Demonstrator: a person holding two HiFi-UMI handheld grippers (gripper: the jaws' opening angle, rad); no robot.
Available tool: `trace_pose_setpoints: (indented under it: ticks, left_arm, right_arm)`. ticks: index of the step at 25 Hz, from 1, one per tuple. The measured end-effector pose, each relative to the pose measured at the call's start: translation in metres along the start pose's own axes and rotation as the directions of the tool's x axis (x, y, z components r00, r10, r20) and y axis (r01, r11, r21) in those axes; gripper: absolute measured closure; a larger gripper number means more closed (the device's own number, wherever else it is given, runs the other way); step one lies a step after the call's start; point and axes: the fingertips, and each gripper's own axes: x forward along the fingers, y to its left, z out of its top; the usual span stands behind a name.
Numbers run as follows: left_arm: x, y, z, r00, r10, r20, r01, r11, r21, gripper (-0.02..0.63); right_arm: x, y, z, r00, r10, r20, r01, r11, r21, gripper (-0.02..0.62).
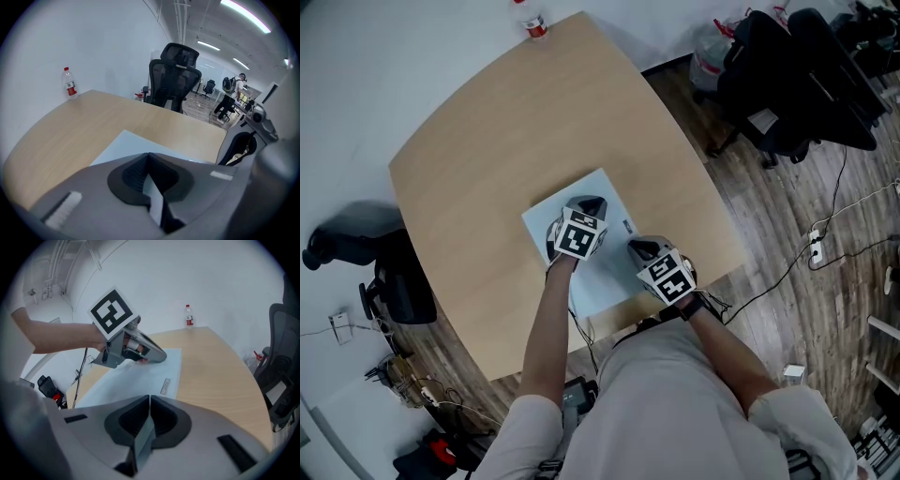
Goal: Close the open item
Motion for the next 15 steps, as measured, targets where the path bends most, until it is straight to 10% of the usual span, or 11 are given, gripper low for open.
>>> trace_pose_setpoints:
  ticks: [15]
  left_arm:
    - [-0.129,-0.005,0.016,0.933,0.249,0.259,-0.217,0.965,-0.144,0.595]
  right_arm:
    - [-0.061,0.029,0.065,0.979,-0.036,0.201,0.053,0.996,-0.078,0.581]
